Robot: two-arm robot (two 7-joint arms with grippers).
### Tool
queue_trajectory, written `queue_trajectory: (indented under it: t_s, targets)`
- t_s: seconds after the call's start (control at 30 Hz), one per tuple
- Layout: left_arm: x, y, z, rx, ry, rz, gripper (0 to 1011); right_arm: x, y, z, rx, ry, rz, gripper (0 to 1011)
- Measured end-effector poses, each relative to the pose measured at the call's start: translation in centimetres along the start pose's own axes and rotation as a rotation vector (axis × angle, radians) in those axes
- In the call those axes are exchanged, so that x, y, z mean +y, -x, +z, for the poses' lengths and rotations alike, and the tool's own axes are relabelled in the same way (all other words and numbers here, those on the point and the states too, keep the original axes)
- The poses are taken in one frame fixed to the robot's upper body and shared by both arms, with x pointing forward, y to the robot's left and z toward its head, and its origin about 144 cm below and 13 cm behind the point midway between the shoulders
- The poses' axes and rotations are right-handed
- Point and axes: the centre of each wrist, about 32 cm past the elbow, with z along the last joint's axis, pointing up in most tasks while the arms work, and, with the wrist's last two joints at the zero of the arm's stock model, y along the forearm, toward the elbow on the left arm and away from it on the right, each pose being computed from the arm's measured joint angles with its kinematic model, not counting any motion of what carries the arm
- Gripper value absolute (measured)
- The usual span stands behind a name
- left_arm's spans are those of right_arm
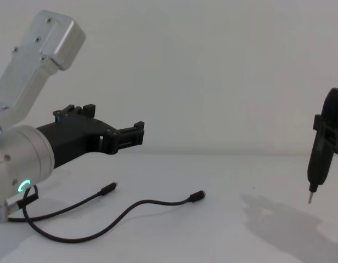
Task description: Pick up the data cable with the one hand.
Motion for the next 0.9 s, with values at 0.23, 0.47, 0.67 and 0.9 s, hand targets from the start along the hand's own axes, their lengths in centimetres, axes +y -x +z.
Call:
queue_trajectory:
  t_s: [0.23,0.47,0.67,0.9]
  targets:
    - [0.0,0.0,0.0,0.0,0.0,0.0,1001,0.0,0.0,0.0,0.0,0.0,0.0,275]
    - [0.0,0.0,0.0,0.0,0.0,0.0,1001,0.0,0.0,0.0,0.001,0.0,0.0,274]
    - [0.0,0.0,0.0,0.0,0.0,0.0,1001,0.0,0.0,0.0,0.001,0.0,0.0,274]
    - [0.0,0.0,0.0,0.0,0.0,0.0,1001,0.0,0.0,0.0,0.001,0.0,0.0,274]
